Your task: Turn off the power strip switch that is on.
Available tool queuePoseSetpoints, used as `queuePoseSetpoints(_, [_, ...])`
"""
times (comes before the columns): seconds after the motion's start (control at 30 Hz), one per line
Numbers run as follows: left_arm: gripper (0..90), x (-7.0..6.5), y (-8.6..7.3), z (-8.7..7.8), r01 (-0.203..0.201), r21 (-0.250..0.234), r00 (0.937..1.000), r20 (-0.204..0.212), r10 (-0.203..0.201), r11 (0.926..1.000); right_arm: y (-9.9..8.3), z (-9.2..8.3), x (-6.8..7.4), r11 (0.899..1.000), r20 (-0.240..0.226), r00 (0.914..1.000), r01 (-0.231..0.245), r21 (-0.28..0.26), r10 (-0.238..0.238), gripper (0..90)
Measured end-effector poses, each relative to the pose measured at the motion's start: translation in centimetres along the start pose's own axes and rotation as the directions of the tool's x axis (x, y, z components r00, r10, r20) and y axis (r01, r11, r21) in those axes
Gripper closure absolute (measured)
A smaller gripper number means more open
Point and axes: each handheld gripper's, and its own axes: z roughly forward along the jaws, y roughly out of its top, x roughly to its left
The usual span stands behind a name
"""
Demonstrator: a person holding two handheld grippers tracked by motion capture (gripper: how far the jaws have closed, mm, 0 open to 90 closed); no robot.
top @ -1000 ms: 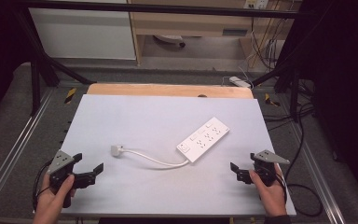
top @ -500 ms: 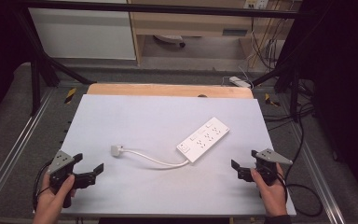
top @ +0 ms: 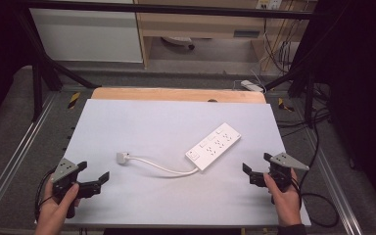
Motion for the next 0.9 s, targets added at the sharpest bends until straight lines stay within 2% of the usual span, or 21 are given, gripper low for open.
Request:
queuePoseSetpoints(0.33, [6.5, 0.0, -0.1, 0.1, 0.006, 0.012, 1.0, 0.002, -0.006, 0.9999, 1.5, 0.7, 0.3, 1.0, -0.01, 0.9999, 0.009, -0.005, -0.009, 4.7])
queuePoseSetpoints(0.9, [6.6, 0.0, -0.2, 0.3, -0.004, 0.021, 1.0, -0.003, 0.004, 0.9998, 5.1, 2.5, 1.2, 1.0, -0.028, 0.9992, 0.029, 0.004, -0.029, 3.3])
